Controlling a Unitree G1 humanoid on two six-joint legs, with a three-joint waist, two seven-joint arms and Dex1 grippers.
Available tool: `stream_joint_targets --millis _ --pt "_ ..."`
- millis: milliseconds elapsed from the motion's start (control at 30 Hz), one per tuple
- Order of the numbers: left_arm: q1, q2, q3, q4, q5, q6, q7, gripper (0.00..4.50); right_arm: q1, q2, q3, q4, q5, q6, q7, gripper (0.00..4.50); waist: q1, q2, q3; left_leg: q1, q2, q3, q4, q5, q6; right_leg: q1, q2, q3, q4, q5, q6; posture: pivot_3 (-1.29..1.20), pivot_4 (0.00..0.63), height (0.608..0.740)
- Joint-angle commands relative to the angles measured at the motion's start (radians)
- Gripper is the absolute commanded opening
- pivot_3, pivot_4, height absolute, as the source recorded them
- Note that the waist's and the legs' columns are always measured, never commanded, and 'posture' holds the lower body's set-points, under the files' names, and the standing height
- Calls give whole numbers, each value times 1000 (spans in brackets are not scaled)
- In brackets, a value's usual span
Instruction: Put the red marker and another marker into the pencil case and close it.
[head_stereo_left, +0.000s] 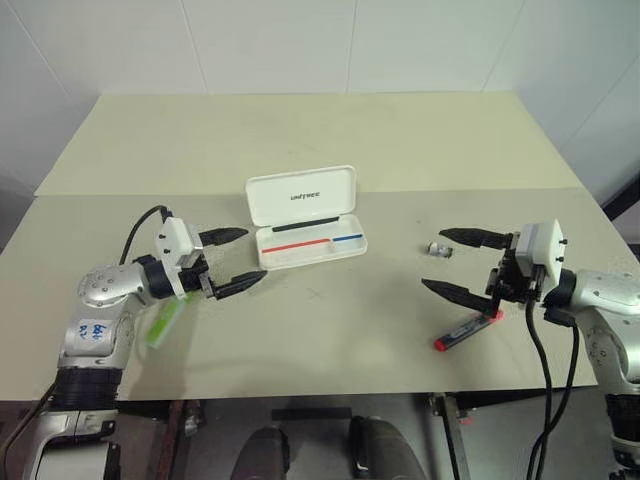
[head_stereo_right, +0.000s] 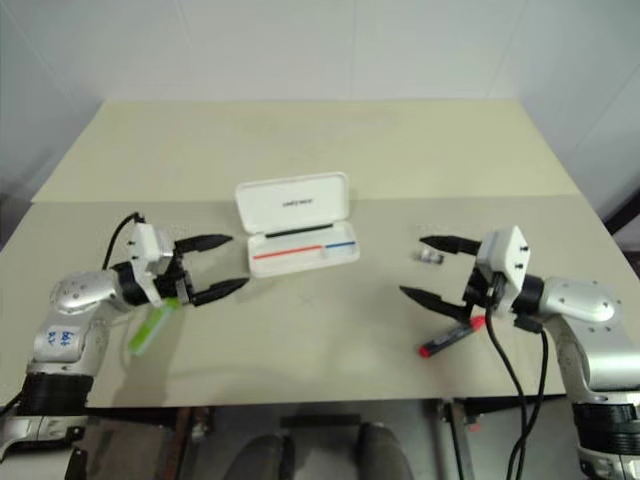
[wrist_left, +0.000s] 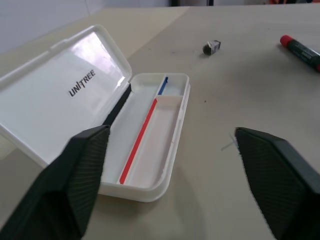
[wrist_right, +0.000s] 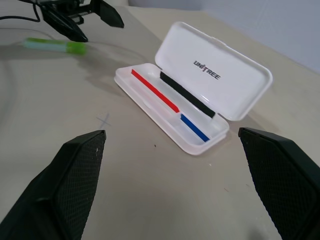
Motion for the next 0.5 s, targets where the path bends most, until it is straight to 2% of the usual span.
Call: stream_joint_targets --millis 33,133,500 --pt "-51 10 -12 50 45 -40 1 3224 -2 19 19 -56 -3 -22 -10 4500 0 0 0 0 0 0 0 0 0 0 0 0 0 0 0 0 150 740" --pt "-82 10 -20 81 51 -44 -16 3224 -4 33 52 -102 -7 -9 -25 4500 2 0 0 -1 0 0 0 0 0 0 0 0 0 0 0 0 150 740" --pt "-254 -66 -177 234 175 -64 -48 3224 7 114 91 -154 -29 -38 -87 4500 5 -1 1 -1 -1 1 2 0 1 0 1 0 1 1 1 0 150 740"
